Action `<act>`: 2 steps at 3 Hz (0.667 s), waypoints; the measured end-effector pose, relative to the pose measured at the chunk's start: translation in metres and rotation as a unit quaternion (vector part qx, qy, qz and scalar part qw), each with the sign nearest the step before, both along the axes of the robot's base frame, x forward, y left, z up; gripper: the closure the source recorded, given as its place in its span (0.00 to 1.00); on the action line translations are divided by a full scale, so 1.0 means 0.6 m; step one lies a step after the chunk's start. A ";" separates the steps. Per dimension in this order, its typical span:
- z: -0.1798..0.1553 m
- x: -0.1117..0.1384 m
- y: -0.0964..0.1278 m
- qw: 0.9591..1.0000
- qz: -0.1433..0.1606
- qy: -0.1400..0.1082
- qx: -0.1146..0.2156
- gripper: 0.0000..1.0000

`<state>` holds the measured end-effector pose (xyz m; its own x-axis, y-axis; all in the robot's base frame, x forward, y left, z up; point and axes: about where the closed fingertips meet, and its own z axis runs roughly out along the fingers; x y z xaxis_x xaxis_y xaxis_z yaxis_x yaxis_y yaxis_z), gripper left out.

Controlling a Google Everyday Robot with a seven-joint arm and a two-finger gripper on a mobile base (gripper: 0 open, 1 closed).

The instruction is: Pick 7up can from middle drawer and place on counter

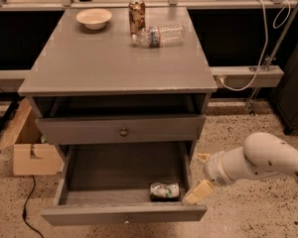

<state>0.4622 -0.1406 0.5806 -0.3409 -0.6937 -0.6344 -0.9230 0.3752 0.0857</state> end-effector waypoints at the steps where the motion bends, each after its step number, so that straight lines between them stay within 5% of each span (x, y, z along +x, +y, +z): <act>1: -0.064 0.042 0.018 0.999 0.012 -0.029 0.015 0.00; 2: -0.131 0.076 0.047 0.999 0.022 -0.033 0.034 0.00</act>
Offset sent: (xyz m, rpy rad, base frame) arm 0.0730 0.0427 -0.1126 0.0981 -0.0966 0.0608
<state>0.5081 -0.1123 0.5019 -0.2671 -0.6611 -0.7011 -0.9427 0.3303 0.0477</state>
